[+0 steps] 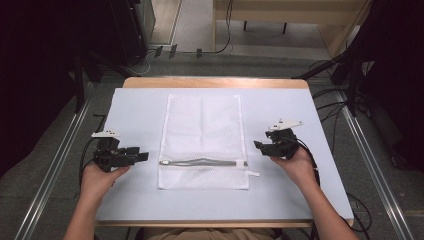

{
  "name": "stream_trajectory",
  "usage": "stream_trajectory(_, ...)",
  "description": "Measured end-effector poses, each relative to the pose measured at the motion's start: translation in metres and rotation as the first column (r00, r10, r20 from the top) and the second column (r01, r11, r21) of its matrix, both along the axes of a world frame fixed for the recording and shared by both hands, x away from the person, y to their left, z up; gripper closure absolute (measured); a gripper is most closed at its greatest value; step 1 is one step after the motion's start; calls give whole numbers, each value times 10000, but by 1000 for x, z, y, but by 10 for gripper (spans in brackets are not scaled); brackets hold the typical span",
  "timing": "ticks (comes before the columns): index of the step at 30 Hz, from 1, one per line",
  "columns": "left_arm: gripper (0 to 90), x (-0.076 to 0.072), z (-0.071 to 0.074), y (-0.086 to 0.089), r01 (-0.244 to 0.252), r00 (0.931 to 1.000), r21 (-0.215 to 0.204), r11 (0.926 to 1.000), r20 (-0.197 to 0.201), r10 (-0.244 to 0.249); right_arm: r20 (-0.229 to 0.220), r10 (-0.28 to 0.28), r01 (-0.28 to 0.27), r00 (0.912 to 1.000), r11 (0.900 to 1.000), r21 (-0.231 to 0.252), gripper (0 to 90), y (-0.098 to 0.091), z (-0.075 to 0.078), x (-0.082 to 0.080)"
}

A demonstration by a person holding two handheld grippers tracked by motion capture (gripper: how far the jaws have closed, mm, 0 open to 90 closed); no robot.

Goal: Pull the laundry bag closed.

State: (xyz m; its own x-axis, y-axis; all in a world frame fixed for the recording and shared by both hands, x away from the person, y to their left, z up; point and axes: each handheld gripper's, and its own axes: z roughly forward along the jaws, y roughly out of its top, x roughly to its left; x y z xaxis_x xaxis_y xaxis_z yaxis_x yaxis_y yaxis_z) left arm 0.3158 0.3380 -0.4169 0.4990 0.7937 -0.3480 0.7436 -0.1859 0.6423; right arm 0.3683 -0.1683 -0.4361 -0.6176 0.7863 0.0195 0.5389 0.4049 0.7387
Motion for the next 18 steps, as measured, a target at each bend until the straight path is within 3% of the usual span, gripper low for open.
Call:
stream_trajectory(3,412,1,-1,-2,78,9999,145,9999,-68,-77,-25,-131,132,9999,9999,98,449,-1,1,1)
stream_trajectory(9,403,2,0,-2,-51,9998,159,9999,-202,54,-562,-27,42,9984,9996,265,444,0,-2,2)
stream_trajectory(10,403,3,0,-2,-57,9997,142,9999,-253,60,-724,62,-37,9974,9994,350,443,0,-3,3)
stream_trajectory(11,395,3,0,-2,-72,9996,117,9999,-259,75,-1391,342,-209,9897,9951,961,455,-2,-6,5)
stream_trajectory(12,390,3,0,-2,-67,9996,83,9999,-267,69,-1461,363,-217,9886,9947,1004,454,-3,-7,5)
stream_trajectory(18,373,4,-2,-5,18,9996,244,9997,-294,-11,-1594,271,-154,9868,9972,738,445,-4,-10,6)
